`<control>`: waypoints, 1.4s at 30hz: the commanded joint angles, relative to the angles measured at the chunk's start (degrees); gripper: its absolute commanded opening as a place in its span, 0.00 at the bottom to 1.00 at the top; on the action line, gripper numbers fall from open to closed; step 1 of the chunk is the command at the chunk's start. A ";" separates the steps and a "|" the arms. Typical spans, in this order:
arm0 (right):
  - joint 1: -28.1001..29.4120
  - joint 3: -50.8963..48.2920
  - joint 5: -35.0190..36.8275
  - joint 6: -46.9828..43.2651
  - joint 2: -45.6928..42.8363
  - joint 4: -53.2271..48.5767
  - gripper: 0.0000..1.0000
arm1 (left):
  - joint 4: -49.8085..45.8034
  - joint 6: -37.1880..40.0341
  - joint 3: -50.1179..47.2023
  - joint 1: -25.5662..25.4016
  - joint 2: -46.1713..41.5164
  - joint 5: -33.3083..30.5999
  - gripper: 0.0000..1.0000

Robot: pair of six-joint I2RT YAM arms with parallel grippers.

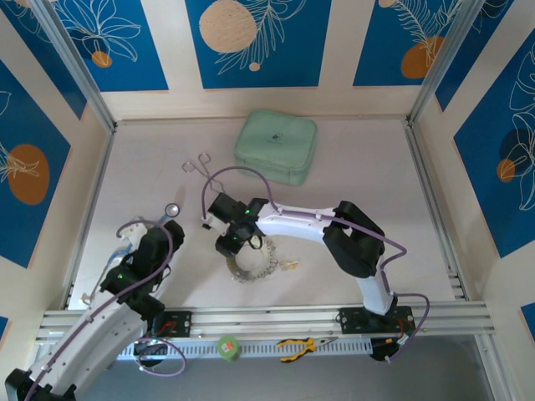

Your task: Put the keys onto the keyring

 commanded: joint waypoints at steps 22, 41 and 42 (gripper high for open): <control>6.69 14.97 17.20 -1.37 10.33 -14.31 0.30 | -2.82 0.31 1.67 0.71 -1.99 -2.19 0.83; 5.99 16.23 16.67 0.48 12.59 -16.45 0.19 | -1.59 0.64 1.16 0.71 -1.47 -1.13 0.82; 5.92 16.32 16.51 0.48 12.64 -16.56 0.18 | -1.59 0.65 1.15 0.75 -1.47 -1.13 0.82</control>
